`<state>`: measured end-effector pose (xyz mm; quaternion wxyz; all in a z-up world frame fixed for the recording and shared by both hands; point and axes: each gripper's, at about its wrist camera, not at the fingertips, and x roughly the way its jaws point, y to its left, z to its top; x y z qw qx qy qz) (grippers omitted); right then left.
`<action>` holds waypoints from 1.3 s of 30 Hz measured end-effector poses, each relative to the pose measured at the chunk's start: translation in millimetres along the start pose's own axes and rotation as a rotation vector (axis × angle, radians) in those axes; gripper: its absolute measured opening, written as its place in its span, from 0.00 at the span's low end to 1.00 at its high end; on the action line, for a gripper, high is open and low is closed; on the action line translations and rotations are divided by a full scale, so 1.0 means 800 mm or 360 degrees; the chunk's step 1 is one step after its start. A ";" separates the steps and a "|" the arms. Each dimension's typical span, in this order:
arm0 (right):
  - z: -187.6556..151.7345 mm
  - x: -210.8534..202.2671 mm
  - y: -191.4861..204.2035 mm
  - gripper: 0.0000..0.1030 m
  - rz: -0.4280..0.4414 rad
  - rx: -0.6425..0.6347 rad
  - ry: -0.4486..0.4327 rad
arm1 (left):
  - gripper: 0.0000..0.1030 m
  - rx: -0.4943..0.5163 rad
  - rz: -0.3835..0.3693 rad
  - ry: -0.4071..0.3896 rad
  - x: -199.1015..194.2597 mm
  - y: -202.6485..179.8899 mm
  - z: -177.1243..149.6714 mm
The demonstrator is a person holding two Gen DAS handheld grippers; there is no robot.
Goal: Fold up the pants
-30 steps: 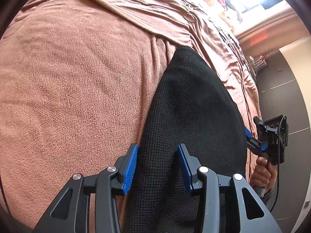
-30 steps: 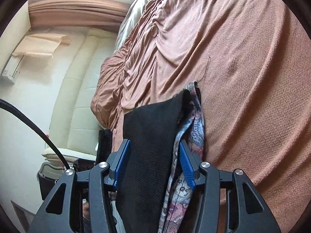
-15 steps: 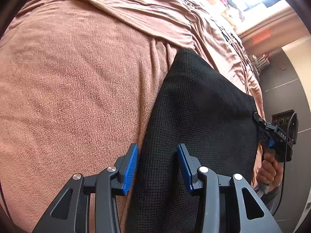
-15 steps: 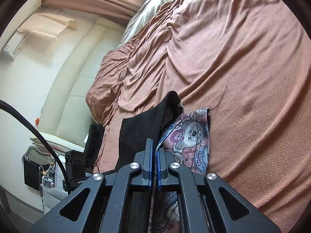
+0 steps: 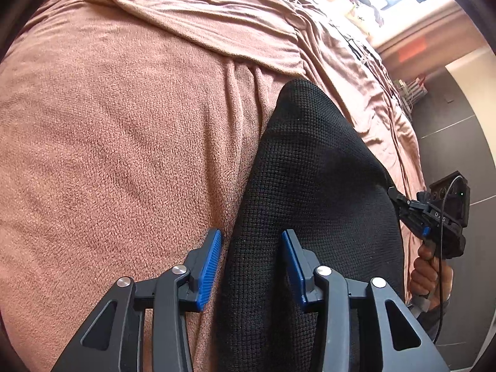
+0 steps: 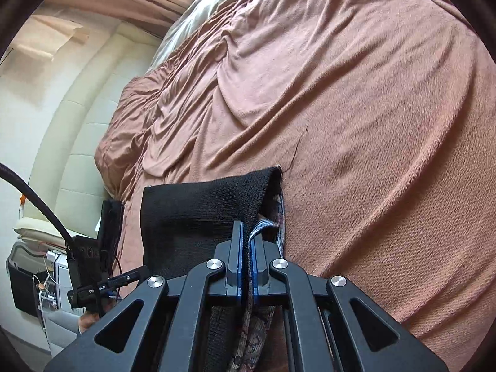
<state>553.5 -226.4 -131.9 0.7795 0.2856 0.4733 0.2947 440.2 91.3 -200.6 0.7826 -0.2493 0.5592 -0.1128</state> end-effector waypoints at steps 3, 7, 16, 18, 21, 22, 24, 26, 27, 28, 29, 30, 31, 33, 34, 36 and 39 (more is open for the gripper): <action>-0.004 -0.004 0.001 0.33 -0.0008 0.0059 0.0017 | 0.27 0.0006 -0.0029 0.0022 0.002 0.000 0.000; -0.016 -0.029 -0.001 0.69 0.0062 0.0110 -0.0019 | 0.26 0.0003 -0.0030 0.0022 0.002 0.000 0.000; -0.044 -0.033 -0.025 0.69 0.0285 0.0199 0.0176 | 0.26 0.0007 0.0034 0.0057 0.008 -0.011 0.008; -0.048 -0.029 -0.032 0.69 0.0288 0.0207 0.0218 | 0.26 0.0013 0.0063 0.0061 0.009 -0.015 0.009; -0.049 -0.027 -0.038 0.69 0.0323 0.0199 0.0255 | 0.26 0.0005 0.0091 0.0062 0.011 -0.018 0.011; -0.049 -0.027 -0.037 0.69 0.0330 0.0195 0.0265 | 0.26 0.0001 0.0098 0.0061 0.012 -0.019 0.011; -0.048 -0.026 -0.041 0.69 0.0368 0.0215 0.0292 | 0.26 0.0000 0.0113 0.0057 0.012 -0.020 0.012; -0.048 -0.019 -0.042 0.69 0.0399 0.0235 0.0315 | 0.26 0.0001 0.0125 0.0055 0.013 -0.023 0.013; -0.047 -0.017 -0.041 0.69 0.0402 0.0229 0.0327 | 0.26 -0.0001 0.0130 0.0054 0.014 -0.024 0.013; -0.047 -0.016 -0.040 0.69 0.0404 0.0217 0.0342 | 0.26 -0.0001 0.0135 0.0054 0.014 -0.024 0.013; -0.047 -0.013 -0.039 0.69 0.0412 0.0212 0.0360 | 0.26 0.0001 0.0140 0.0054 0.014 -0.025 0.013; -0.048 -0.010 -0.040 0.69 0.0411 0.0213 0.0378 | 0.26 0.0005 0.0146 0.0055 0.015 -0.026 0.013; -0.048 -0.009 -0.040 0.69 0.0406 0.0211 0.0386 | 0.26 0.0008 0.0149 0.0056 0.015 -0.027 0.013; -0.046 -0.005 -0.042 0.69 0.0410 0.0220 0.0406 | 0.26 0.0010 0.0151 0.0058 0.016 -0.027 0.014; -0.046 -0.003 -0.043 0.69 0.0423 0.0231 0.0417 | 0.26 0.0012 0.0150 0.0059 0.016 -0.027 0.014; -0.046 0.001 -0.043 0.69 0.0436 0.0251 0.0433 | 0.26 0.0012 0.0146 0.0061 0.016 -0.027 0.014; -0.045 0.005 -0.049 0.63 0.0461 0.0282 0.0391 | 0.26 0.0013 0.0131 0.0062 0.016 -0.025 0.015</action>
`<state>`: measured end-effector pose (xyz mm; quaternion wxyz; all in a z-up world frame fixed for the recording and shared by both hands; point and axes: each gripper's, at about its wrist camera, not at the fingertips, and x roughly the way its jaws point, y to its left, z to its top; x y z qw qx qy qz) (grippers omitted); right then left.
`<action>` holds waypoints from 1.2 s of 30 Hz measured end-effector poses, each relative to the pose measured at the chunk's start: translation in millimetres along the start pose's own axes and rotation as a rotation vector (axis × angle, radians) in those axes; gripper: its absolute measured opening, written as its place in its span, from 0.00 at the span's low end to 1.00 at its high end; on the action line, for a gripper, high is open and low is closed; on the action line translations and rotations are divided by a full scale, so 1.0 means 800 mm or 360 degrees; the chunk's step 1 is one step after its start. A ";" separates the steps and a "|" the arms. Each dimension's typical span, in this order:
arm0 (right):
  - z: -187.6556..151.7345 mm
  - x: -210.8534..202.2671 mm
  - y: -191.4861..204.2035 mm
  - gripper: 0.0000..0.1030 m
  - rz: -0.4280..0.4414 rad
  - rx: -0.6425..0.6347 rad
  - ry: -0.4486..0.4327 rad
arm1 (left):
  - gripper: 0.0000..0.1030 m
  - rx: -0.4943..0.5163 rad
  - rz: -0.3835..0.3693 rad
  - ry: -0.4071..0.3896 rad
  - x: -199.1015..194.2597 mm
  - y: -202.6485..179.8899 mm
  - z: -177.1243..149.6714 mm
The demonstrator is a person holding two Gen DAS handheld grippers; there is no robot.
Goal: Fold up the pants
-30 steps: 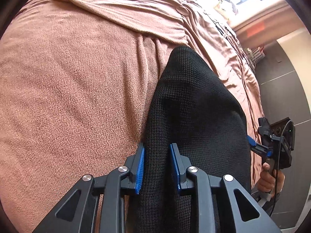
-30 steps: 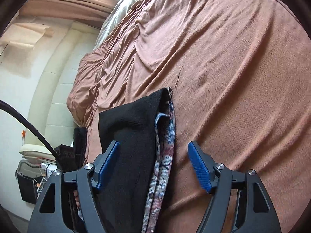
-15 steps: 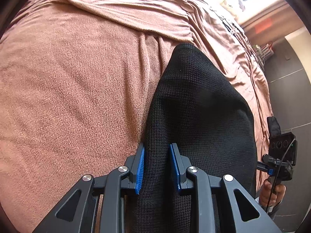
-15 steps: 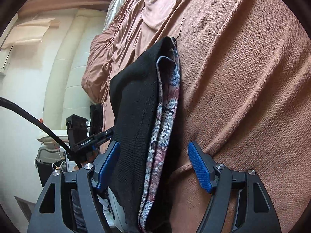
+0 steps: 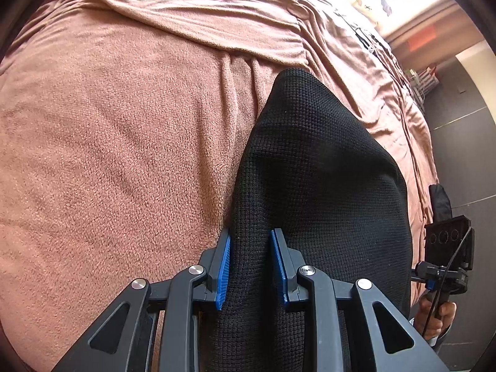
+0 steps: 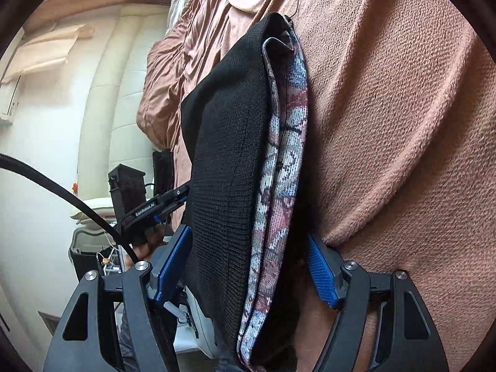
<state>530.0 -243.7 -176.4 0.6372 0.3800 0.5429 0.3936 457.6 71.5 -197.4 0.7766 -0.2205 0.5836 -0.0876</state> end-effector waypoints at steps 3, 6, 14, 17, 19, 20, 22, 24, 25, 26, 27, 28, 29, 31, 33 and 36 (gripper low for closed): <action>0.006 0.005 -0.010 0.45 0.0015 0.0032 -0.0041 | 0.26 0.0004 -0.0017 0.0000 -0.001 0.003 0.000; 0.009 0.004 -0.014 0.42 0.0009 0.0020 -0.0058 | 0.26 0.0017 -0.0033 -0.0002 -0.003 0.004 0.000; 0.011 0.021 -0.005 0.44 -0.0003 -0.0007 -0.0019 | 0.26 0.0046 -0.0115 -0.0015 -0.003 0.008 0.003; 0.010 0.022 -0.004 0.44 -0.0002 -0.0016 -0.0028 | 0.26 0.0047 -0.0151 -0.0028 -0.002 0.012 0.006; 0.008 0.025 0.000 0.41 -0.0017 -0.0033 -0.0058 | 0.26 0.0043 -0.0178 -0.0030 0.001 0.016 0.008; 0.007 0.025 0.002 0.36 -0.0041 -0.0044 -0.0069 | 0.26 0.0034 -0.0201 -0.0032 0.001 0.019 0.009; 0.004 0.024 0.003 0.30 -0.0056 -0.0040 -0.0088 | 0.26 0.0012 -0.0252 -0.0027 0.004 0.024 0.014; 0.001 0.020 0.006 0.26 -0.0057 -0.0044 -0.0104 | 0.26 0.0007 -0.0305 -0.0023 0.007 0.028 0.020; -0.001 0.019 0.009 0.25 -0.0063 -0.0055 -0.0111 | 0.26 0.0006 -0.0328 -0.0022 0.008 0.029 0.022; -0.002 0.018 0.011 0.25 -0.0069 -0.0066 -0.0114 | 0.26 0.0008 -0.0352 -0.0018 0.008 0.029 0.024; -0.004 0.017 0.012 0.25 -0.0074 -0.0077 -0.0117 | 0.26 0.0012 -0.0374 -0.0020 0.009 0.030 0.026; -0.005 0.018 0.014 0.25 -0.0081 -0.0090 -0.0116 | 0.26 0.0015 -0.0395 -0.0020 0.009 0.031 0.028; -0.005 0.019 0.015 0.27 -0.0088 -0.0100 -0.0107 | 0.26 0.0016 -0.0412 -0.0018 0.010 0.032 0.030; -0.004 0.021 0.014 0.31 -0.0067 -0.0076 -0.0093 | 0.26 0.0013 -0.0444 -0.0010 0.013 0.034 0.035; 0.000 0.025 0.013 0.38 -0.0064 -0.0071 -0.0090 | 0.26 0.0003 -0.0470 0.0019 0.020 0.036 0.038; 0.001 0.032 0.018 0.38 -0.0095 -0.0105 -0.0101 | 0.26 0.0002 -0.0482 0.0037 0.025 0.036 0.040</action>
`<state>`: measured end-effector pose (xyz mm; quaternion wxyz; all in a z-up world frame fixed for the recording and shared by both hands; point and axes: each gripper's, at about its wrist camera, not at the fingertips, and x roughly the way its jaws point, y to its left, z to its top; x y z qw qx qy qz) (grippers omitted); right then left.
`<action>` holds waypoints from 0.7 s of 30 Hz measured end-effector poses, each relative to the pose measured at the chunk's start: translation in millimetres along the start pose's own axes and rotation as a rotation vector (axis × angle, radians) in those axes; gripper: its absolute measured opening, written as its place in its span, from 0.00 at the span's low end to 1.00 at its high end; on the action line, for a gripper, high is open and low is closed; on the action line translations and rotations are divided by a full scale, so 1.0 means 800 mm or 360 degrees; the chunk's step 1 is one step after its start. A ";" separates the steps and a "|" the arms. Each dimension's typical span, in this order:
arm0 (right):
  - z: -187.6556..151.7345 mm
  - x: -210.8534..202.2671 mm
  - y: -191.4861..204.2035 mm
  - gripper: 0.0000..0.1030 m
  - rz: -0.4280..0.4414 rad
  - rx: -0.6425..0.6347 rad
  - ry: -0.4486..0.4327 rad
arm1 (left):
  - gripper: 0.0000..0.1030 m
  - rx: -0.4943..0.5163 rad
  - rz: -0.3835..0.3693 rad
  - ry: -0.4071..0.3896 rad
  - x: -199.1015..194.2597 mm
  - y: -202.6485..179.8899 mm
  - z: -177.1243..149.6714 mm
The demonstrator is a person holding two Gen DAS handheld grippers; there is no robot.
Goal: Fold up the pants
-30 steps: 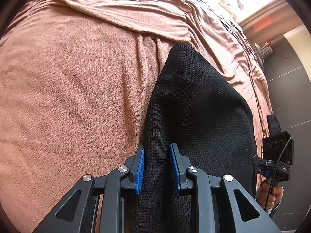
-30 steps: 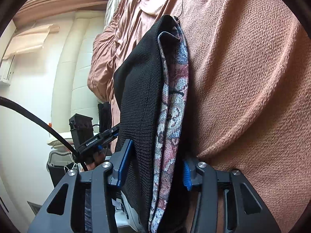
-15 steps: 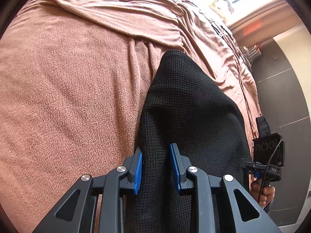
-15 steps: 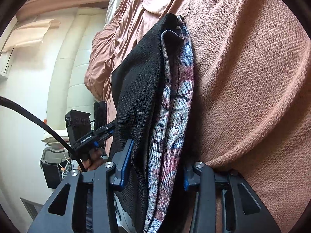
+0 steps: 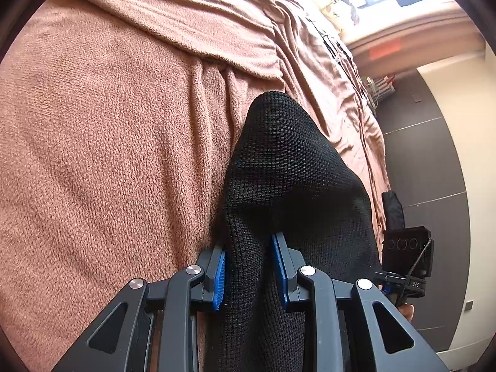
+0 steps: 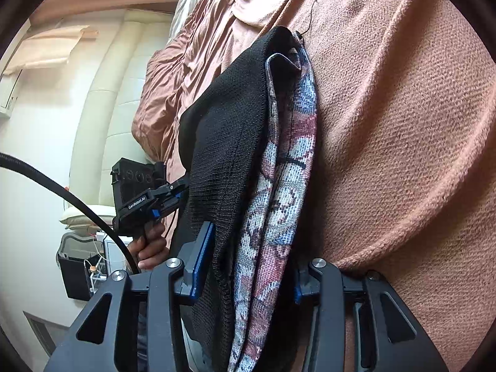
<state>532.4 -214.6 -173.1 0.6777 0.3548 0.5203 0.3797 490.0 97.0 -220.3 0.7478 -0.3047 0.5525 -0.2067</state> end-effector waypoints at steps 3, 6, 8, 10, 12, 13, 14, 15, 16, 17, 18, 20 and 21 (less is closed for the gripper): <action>0.000 0.003 0.001 0.38 0.0004 0.0003 -0.0020 | 0.18 0.0047 0.0007 -0.0023 -0.005 -0.007 -0.004; -0.006 -0.002 0.011 0.29 -0.0040 -0.0073 -0.0046 | 0.13 0.0087 0.0009 -0.0058 -0.015 -0.016 -0.006; -0.011 -0.007 0.022 0.26 -0.0057 -0.0129 -0.0075 | 0.13 0.0117 0.0003 -0.0094 -0.025 -0.023 -0.008; -0.017 -0.012 0.032 0.25 -0.0062 -0.0166 -0.0100 | 0.12 0.0138 -0.0015 -0.0130 -0.036 -0.031 -0.012; -0.024 -0.016 0.044 0.25 -0.0065 -0.0203 -0.0127 | 0.12 0.0156 -0.0036 -0.0165 -0.048 -0.039 -0.015; -0.028 -0.018 0.050 0.25 -0.0067 -0.0224 -0.0142 | 0.12 0.0169 -0.0042 -0.0184 -0.053 -0.044 -0.015; -0.032 -0.020 0.056 0.25 -0.0073 -0.0247 -0.0160 | 0.12 0.0181 -0.0049 -0.0203 -0.060 -0.049 -0.017; -0.036 -0.021 0.061 0.25 -0.0077 -0.0264 -0.0177 | 0.12 0.0194 -0.0057 -0.0222 -0.067 -0.053 -0.019; -0.040 -0.023 0.067 0.24 -0.0081 -0.0285 -0.0193 | 0.12 0.0207 -0.0061 -0.0239 -0.073 -0.060 -0.021; -0.046 -0.024 0.072 0.24 -0.0087 -0.0308 -0.0209 | 0.12 0.0218 -0.0064 -0.0253 -0.079 -0.064 -0.023; -0.051 -0.027 0.075 0.24 -0.0086 -0.0327 -0.0221 | 0.12 0.0228 -0.0064 -0.0268 -0.085 -0.069 -0.025; -0.062 -0.031 0.086 0.24 -0.0081 -0.0360 -0.0247 | 0.12 0.0246 -0.0072 -0.0298 -0.094 -0.078 -0.028; -0.067 -0.033 0.091 0.24 -0.0083 -0.0378 -0.0261 | 0.11 0.0252 -0.0081 -0.0315 -0.101 -0.082 -0.031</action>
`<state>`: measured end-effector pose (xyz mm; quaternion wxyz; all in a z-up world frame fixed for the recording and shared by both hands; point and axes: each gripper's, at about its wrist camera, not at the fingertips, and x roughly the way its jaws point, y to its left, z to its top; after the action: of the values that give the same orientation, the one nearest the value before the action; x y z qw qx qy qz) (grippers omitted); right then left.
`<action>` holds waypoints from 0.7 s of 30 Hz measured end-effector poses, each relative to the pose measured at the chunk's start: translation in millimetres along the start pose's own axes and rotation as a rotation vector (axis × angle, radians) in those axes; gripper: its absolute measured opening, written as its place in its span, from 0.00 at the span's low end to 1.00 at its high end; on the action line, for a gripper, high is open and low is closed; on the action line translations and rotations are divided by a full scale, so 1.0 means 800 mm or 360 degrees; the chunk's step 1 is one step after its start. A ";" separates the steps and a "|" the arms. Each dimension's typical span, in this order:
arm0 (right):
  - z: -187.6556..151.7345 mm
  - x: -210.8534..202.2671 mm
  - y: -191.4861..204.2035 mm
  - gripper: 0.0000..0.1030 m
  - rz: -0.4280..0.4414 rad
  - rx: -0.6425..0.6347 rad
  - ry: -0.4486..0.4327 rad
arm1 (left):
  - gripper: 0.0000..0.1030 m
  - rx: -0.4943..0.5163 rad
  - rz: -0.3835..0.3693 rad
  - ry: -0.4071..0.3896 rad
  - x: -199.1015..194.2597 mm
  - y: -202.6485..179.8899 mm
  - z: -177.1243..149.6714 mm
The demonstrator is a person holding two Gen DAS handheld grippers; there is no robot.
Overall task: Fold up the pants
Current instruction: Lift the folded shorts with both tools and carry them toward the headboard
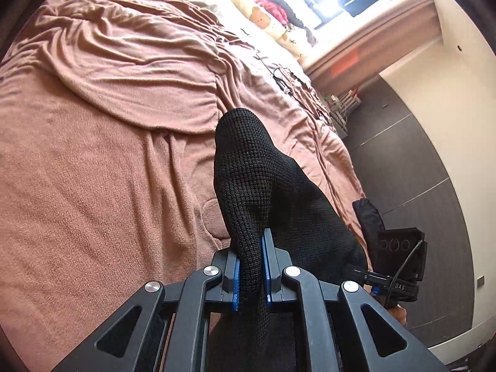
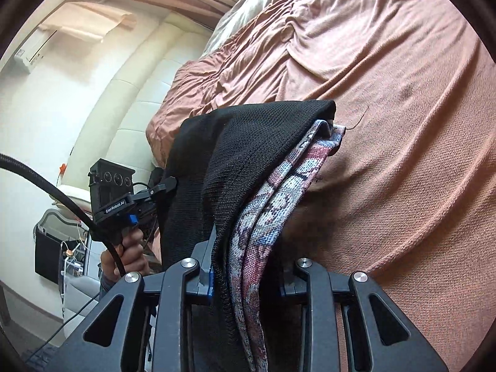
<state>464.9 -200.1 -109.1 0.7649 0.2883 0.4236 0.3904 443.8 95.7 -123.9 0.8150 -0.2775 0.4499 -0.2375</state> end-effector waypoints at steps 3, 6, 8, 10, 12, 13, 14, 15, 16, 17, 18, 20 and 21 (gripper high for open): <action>-0.011 -0.015 0.014 0.24 -0.0001 -0.0057 -0.0050 | 0.11 0.0019 -0.0026 -0.0057 -0.019 -0.014 0.000; -0.023 -0.027 0.035 0.24 -0.0008 -0.0125 -0.0107 | 0.11 0.0048 -0.0036 -0.0110 -0.037 -0.030 -0.002; -0.032 -0.039 0.047 0.24 -0.0007 -0.0166 -0.0147 | 0.11 0.0069 -0.0052 -0.0144 -0.051 -0.040 -0.003; -0.041 -0.050 0.060 0.24 -0.0020 -0.0214 -0.0186 | 0.11 0.0088 -0.0061 -0.0175 -0.067 -0.048 -0.005; -0.049 -0.059 0.076 0.24 -0.0024 -0.0256 -0.0220 | 0.11 0.0108 -0.0068 -0.0211 -0.083 -0.056 -0.008; -0.053 -0.064 0.084 0.24 -0.0025 -0.0279 -0.0236 | 0.11 0.0116 -0.0075 -0.0229 -0.092 -0.059 -0.008; -0.058 -0.069 0.091 0.24 -0.0026 -0.0301 -0.0250 | 0.11 0.0124 -0.0080 -0.0247 -0.100 -0.062 -0.009; -0.062 -0.072 0.098 0.24 -0.0026 -0.0320 -0.0262 | 0.11 0.0132 -0.0082 -0.0266 -0.109 -0.066 -0.010; -0.067 -0.076 0.104 0.24 -0.0025 -0.0339 -0.0275 | 0.11 0.0140 -0.0084 -0.0284 -0.116 -0.069 -0.011; -0.071 -0.078 0.112 0.24 -0.0030 -0.0363 -0.0288 | 0.11 0.0147 -0.0088 -0.0300 -0.125 -0.073 -0.012; -0.076 -0.081 0.118 0.24 -0.0035 -0.0385 -0.0297 | 0.11 0.0151 -0.0090 -0.0316 -0.133 -0.076 -0.013; -0.081 -0.085 0.131 0.24 -0.0044 -0.0422 -0.0314 | 0.11 0.0159 -0.0095 -0.0346 -0.149 -0.080 -0.014; -0.086 -0.088 0.138 0.24 -0.0048 -0.0441 -0.0322 | 0.11 0.0165 -0.0097 -0.0362 -0.157 -0.083 -0.015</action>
<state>342.5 -193.3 -26.7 0.8419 0.2116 0.2908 0.4023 364.0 124.3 -9.7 0.8663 -0.2737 0.3332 -0.2521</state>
